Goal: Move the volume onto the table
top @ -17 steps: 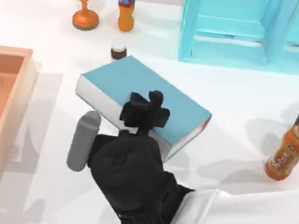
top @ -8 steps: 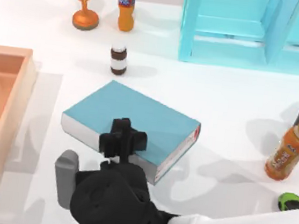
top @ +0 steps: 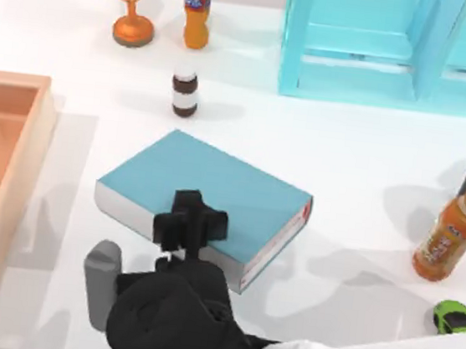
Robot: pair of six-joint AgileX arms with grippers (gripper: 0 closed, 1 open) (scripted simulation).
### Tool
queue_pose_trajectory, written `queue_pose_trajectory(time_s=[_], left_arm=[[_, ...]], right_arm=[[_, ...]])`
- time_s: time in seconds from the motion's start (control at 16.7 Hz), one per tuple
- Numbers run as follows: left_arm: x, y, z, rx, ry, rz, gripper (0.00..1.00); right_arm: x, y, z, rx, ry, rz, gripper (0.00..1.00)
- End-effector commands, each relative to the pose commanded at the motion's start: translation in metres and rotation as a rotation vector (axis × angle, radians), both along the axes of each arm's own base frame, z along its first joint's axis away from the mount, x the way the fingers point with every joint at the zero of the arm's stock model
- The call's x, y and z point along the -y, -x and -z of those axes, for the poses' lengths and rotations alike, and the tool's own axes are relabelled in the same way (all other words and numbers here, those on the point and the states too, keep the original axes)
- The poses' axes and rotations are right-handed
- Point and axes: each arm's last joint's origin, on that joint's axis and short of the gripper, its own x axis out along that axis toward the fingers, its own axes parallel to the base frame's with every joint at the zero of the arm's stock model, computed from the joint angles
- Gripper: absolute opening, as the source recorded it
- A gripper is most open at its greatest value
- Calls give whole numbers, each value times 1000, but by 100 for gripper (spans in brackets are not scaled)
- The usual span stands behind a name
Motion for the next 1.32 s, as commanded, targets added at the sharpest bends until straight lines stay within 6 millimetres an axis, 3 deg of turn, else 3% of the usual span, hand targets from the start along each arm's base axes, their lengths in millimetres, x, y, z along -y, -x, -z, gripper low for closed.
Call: queue_pose_trajectory(time_s=[0.36, 0.6, 1.32], left_arm=[[0, 0, 0, 0, 0, 0, 100], [0, 0, 0, 0, 0, 0, 100], [0, 0, 0, 0, 0, 0, 100]], right_arm=[[0, 0, 28, 0, 0, 1, 0], [0, 0, 29, 0, 0, 0, 0], [0, 0, 29, 0, 0, 0, 90]])
